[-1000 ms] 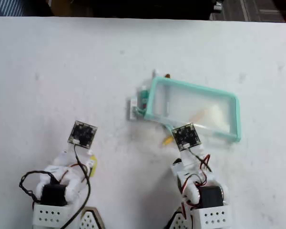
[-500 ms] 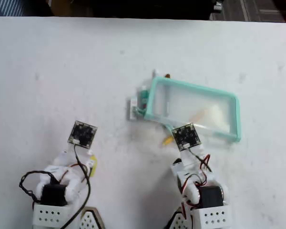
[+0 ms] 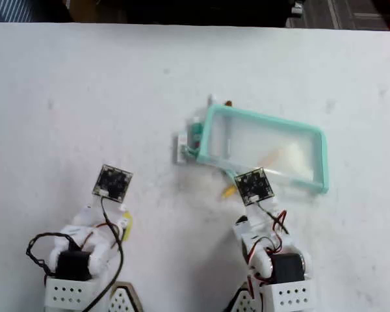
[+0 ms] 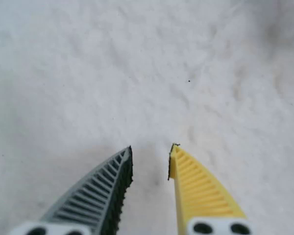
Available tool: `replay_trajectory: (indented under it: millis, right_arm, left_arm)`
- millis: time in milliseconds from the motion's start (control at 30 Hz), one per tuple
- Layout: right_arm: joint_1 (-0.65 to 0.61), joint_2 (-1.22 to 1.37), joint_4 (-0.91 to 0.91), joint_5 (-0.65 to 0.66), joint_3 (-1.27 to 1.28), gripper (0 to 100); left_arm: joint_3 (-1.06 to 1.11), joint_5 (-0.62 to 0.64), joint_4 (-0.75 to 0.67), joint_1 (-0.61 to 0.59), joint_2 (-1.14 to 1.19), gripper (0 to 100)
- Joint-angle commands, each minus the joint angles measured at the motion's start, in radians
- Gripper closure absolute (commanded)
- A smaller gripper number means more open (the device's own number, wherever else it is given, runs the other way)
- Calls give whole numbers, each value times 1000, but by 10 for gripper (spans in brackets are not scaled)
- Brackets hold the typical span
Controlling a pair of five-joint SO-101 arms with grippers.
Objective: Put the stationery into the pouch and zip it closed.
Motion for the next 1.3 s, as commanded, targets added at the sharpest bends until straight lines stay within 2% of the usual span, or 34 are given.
replay_trajectory:
  millis: [0, 267, 467, 733, 933, 1067, 1267]
  right_arm:
    - [4, -4, 5, 6, 9, 981]
    - [2, -4, 1, 6, 9, 981]
    - [-22, -4, -142, 0, 9, 981]
    - [-22, -4, -84, 6, 9, 981]
    - [-22, -4, -90, 3, 9, 981]
    - [-22, -5, -91, 0, 9, 981]
    - [-21, -5, -91, 0, 9, 981]
  left_arm:
    - [-3, -3, 8, -1, -12, 853]
    - [-3, -3, 8, 1, -12, 853]
    - [-3, -3, 8, 1, -12, 853]
    - [-3, -3, -14, 41, -12, 853]
    - [-124, -2, -138, 39, -12, 854]
    - [-127, 0, -265, 42, -12, 854]
    - [-54, -3, -288, 42, -13, 854]
